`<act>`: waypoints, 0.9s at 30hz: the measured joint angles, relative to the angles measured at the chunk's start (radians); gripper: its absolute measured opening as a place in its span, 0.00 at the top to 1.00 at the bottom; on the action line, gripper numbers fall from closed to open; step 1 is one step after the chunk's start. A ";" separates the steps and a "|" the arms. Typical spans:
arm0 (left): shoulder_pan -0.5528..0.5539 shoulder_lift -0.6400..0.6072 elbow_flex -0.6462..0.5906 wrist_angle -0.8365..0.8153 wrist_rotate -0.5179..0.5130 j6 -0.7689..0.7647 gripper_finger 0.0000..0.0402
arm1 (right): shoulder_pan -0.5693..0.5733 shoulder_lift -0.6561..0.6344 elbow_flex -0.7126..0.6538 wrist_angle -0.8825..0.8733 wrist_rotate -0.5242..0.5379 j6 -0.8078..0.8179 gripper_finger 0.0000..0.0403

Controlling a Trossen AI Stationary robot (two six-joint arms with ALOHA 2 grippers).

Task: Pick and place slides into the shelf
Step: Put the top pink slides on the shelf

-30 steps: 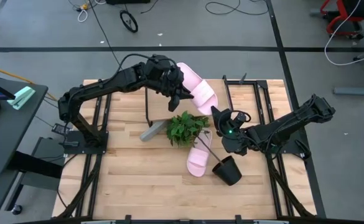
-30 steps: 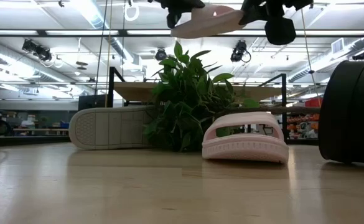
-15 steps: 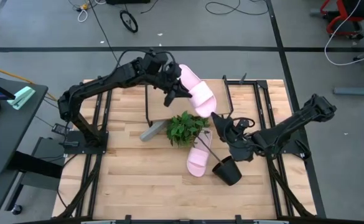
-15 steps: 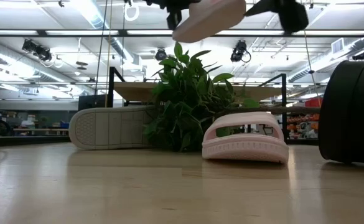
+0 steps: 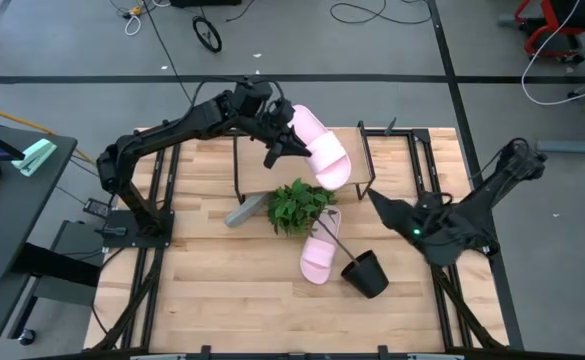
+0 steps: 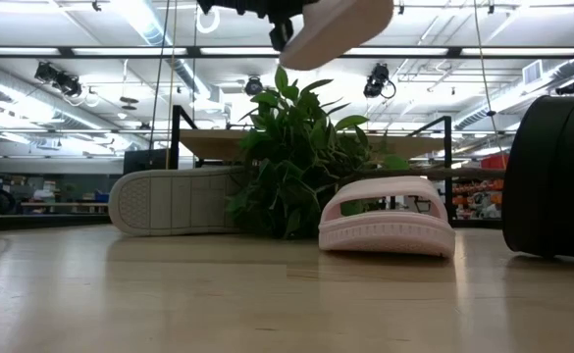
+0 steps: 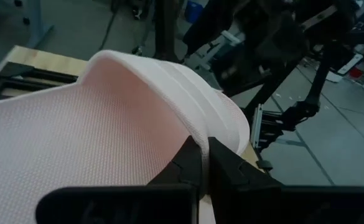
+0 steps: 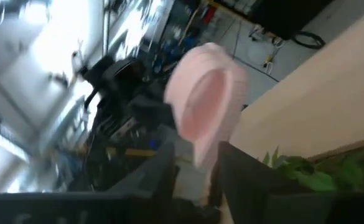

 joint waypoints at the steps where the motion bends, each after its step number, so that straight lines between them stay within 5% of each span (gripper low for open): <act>1: -0.002 0.010 0.000 0.011 0.005 -0.010 0.97 | 0.014 -0.021 0.000 -0.008 -0.005 -0.051 0.72; 7: -0.014 0.073 0.000 0.139 0.065 -0.104 0.97 | 0.047 -0.144 0.000 -0.004 -0.112 -0.488 0.97; 12: -0.018 0.137 0.000 0.296 0.160 -0.218 0.97 | 0.047 -0.230 0.000 0.011 -0.274 -0.778 0.98; 27: -0.005 0.270 0.000 0.436 0.224 -0.082 0.97 | 0.046 -0.379 0.000 -0.007 -0.449 -1.041 0.99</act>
